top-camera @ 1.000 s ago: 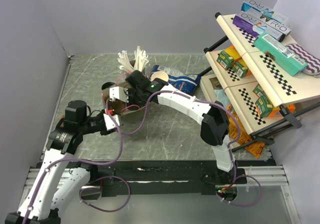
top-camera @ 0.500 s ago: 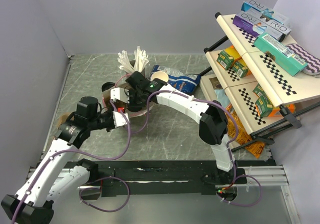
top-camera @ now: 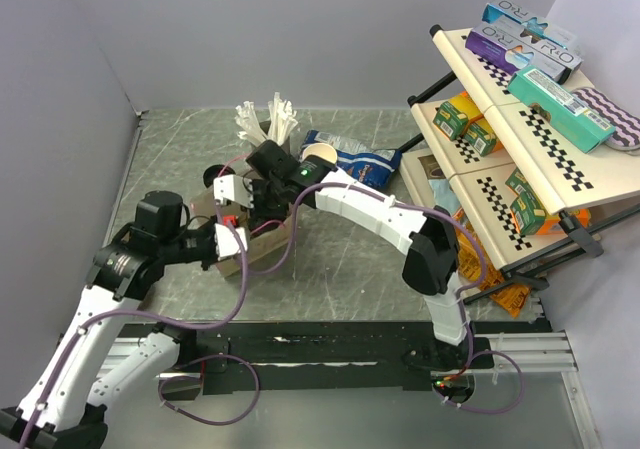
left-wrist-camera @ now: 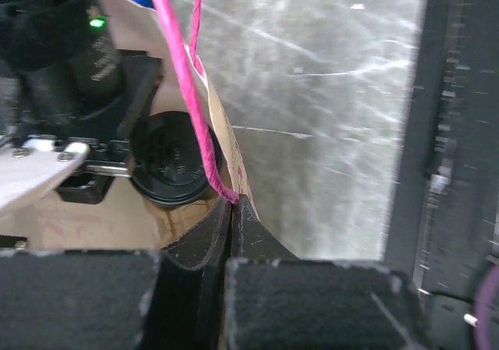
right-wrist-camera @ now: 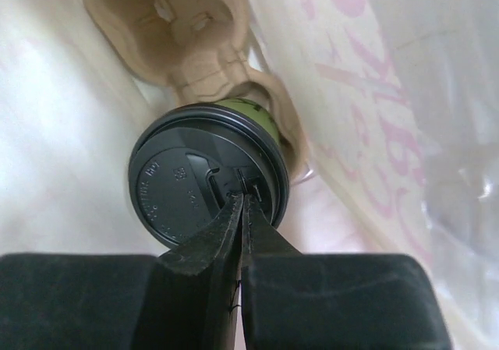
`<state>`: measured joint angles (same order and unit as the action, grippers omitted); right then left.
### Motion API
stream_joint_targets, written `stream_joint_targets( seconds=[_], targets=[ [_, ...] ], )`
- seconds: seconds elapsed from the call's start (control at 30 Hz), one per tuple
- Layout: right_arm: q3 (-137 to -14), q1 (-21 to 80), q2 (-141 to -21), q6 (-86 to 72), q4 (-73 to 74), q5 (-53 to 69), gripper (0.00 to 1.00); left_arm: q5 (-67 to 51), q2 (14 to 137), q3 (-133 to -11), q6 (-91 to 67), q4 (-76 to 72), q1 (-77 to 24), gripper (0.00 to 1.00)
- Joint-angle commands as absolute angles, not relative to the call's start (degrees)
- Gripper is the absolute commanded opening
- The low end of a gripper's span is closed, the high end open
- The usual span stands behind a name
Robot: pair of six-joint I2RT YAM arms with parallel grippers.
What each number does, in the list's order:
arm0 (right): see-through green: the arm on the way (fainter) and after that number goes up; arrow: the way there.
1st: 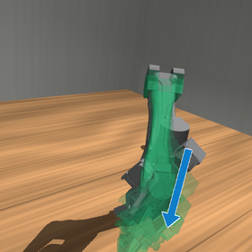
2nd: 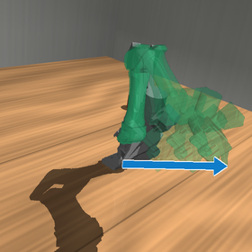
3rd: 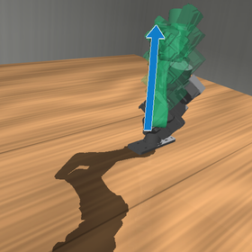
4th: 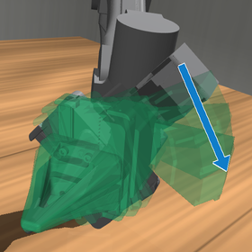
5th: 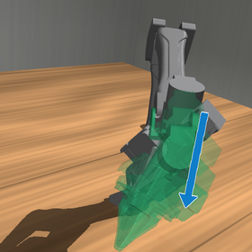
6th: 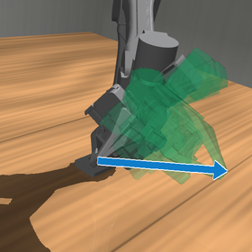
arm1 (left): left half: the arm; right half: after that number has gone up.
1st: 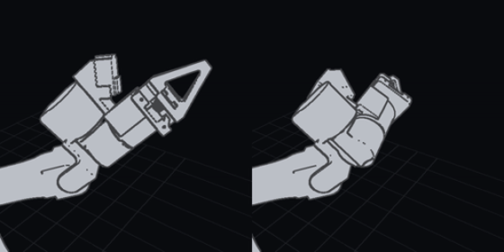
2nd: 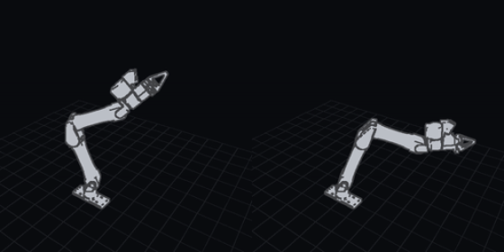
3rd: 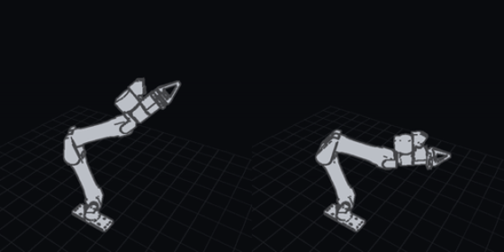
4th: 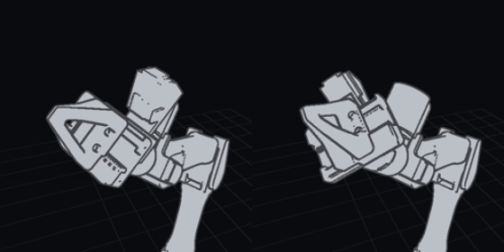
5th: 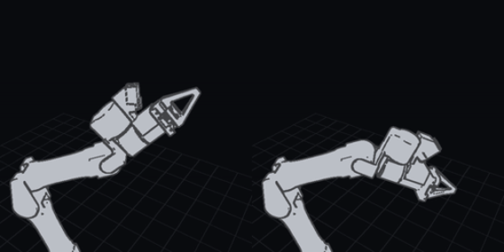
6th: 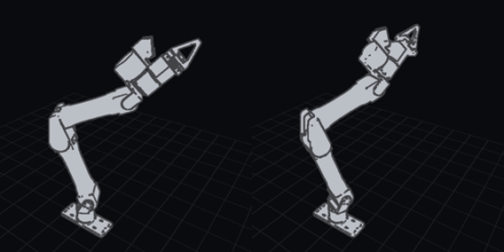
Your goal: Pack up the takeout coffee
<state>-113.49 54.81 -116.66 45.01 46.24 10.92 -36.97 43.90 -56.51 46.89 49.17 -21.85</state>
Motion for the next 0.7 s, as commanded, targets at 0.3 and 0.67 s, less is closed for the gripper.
stream_joint_targets(
  seconds=[0.3,0.67],
  targets=[
    [-107.23,64.33,-105.91,44.82,47.47,9.06,0.08,-45.27,38.68,-60.03,52.46,69.07,-22.15,0.01],
    [-98.62,66.53,-105.47,49.74,39.47,-0.77,0.01,-43.77,35.68,-56.69,52.30,67.33,-22.06,0.01]
  ],
)
